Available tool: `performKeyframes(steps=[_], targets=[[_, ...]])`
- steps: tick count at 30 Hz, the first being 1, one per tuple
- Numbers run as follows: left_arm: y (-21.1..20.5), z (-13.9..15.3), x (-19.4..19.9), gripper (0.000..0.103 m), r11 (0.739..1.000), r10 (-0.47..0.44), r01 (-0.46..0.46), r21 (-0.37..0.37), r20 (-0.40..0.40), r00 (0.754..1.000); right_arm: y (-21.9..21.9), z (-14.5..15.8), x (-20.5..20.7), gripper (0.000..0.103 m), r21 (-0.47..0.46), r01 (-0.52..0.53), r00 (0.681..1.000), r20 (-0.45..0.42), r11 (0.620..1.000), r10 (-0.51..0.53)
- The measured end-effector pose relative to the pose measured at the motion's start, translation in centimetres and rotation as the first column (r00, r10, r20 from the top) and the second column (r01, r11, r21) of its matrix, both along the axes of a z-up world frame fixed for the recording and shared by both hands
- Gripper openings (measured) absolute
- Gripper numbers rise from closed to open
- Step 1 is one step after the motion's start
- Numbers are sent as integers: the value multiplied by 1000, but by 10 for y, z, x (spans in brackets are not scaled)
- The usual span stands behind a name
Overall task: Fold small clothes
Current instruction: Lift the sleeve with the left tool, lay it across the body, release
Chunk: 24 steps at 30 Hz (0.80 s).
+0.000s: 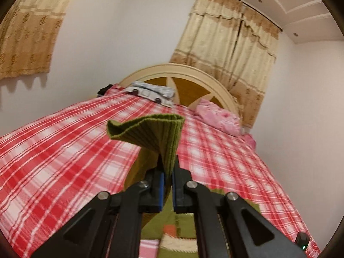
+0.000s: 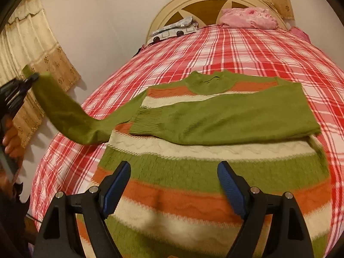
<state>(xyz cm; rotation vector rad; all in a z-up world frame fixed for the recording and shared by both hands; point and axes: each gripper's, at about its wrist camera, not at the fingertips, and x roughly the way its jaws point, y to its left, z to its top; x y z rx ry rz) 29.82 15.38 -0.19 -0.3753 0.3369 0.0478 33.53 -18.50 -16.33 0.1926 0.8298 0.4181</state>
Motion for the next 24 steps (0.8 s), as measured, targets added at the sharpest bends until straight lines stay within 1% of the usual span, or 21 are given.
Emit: performKeyframes(steps=[5,7,10,12,17,24], targets=[[-34,22,16,5,997,-72,72,26,33,997,-22,1,-19,84,48,18,1000,0,999,-18],[-52,31,22,5,992,-120,118,41,47,992,-32,1,-27,84,74,28,1000,2,997,-29],[-77,43,31,5,985,-165,161,65,64,984,-46,3,-37,84,96,49,999,18,994,-51],[-91,45,36,5,981,-188,183,67,66,980,-54,4,-43,84,106,63,997,26,992,-66],[-131,43,52,5,963,-265,262,67,53,963,-72,2,-59,84,134,99,994,41,986,-106],[-191,14,75,5,934,-355,355,35,-7,935,-83,-1,-76,84,124,119,989,73,985,-128]])
